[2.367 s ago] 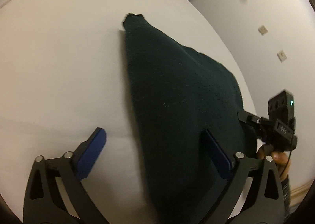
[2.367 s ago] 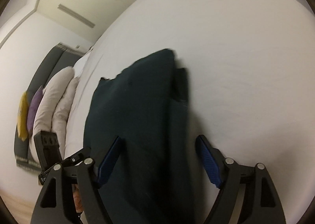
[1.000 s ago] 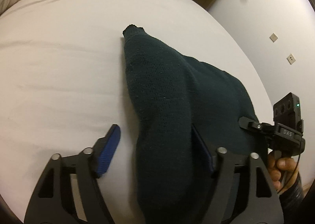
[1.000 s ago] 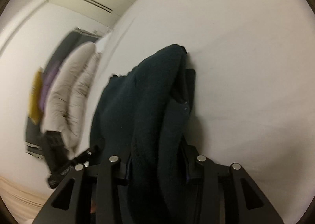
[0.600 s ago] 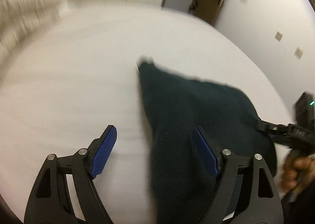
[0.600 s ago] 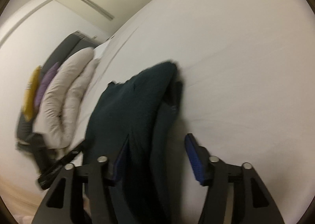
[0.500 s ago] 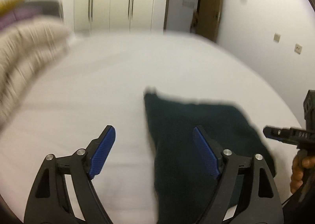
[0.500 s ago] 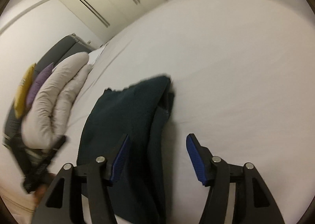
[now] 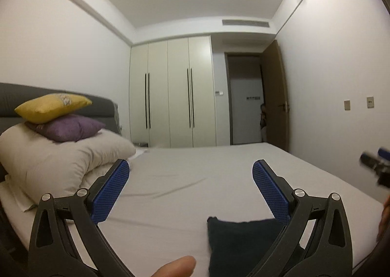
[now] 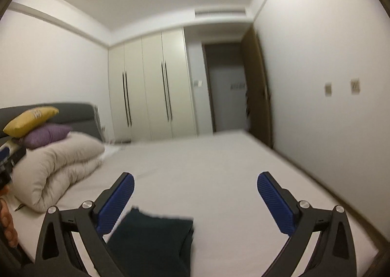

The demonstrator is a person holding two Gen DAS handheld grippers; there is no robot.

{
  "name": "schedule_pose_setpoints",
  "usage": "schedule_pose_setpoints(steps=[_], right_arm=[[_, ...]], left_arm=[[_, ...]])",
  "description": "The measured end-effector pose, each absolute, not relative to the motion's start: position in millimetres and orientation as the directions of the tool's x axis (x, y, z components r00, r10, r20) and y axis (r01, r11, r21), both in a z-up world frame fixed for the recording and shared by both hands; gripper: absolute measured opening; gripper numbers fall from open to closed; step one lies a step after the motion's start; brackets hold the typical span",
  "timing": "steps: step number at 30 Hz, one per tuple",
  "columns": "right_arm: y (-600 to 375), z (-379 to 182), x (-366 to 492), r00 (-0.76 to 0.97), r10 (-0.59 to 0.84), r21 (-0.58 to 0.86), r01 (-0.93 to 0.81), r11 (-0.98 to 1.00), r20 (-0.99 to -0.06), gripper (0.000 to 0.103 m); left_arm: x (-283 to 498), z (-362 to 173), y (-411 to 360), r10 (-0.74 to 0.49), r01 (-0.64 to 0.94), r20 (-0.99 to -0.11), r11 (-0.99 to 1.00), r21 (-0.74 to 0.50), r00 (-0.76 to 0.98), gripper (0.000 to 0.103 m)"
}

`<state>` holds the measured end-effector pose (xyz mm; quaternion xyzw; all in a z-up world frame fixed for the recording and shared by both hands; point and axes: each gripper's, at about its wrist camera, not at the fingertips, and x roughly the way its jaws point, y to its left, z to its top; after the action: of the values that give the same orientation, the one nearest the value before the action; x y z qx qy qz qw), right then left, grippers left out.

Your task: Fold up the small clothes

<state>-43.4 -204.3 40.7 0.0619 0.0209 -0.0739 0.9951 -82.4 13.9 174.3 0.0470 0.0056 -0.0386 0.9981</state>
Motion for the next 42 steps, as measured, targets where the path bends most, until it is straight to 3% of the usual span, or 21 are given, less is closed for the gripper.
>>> schedule_pose_setpoints(steps=[6,9,12,18,25,33,42], right_arm=[[-194,88,-98,0.982,-0.158,0.097,0.148,0.984,0.100,0.103],[-190,104,-110,0.988,-0.118,0.099,0.109,0.989,0.098,0.103],[-185,102,-106,0.992,-0.124,0.081,0.121,0.989,0.030,0.103],[-174,60,-75,0.958,-0.144,0.091,0.171,0.981,-0.247,0.103],[-174,12,-42,0.864,-0.174,0.133,0.265,0.955,-0.472,0.103],[-165,-14,-23,0.811,-0.179,0.091,0.274,0.957,-0.557,0.103],[-153,-38,-7,0.774,-0.150,0.072,0.245,0.967,-0.615,0.103]], left_arm=[[-106,188,20,-0.070,0.081,-0.087,0.988,0.135,0.994,0.103],[-107,185,21,-0.046,0.074,-0.167,0.984,0.163,0.985,0.103],[-99,164,21,-0.076,0.119,-0.294,0.984,0.131,0.953,0.103],[-70,112,13,-0.063,0.146,-0.506,0.981,0.127,0.860,0.103],[-54,45,-8,-0.074,0.139,-0.640,0.989,0.051,0.765,0.103],[-8,-11,8,-0.069,0.124,-0.713,0.992,0.024,0.698,0.103],[-5,-12,7,-0.044,0.112,-0.726,0.993,0.046,0.687,0.103]])
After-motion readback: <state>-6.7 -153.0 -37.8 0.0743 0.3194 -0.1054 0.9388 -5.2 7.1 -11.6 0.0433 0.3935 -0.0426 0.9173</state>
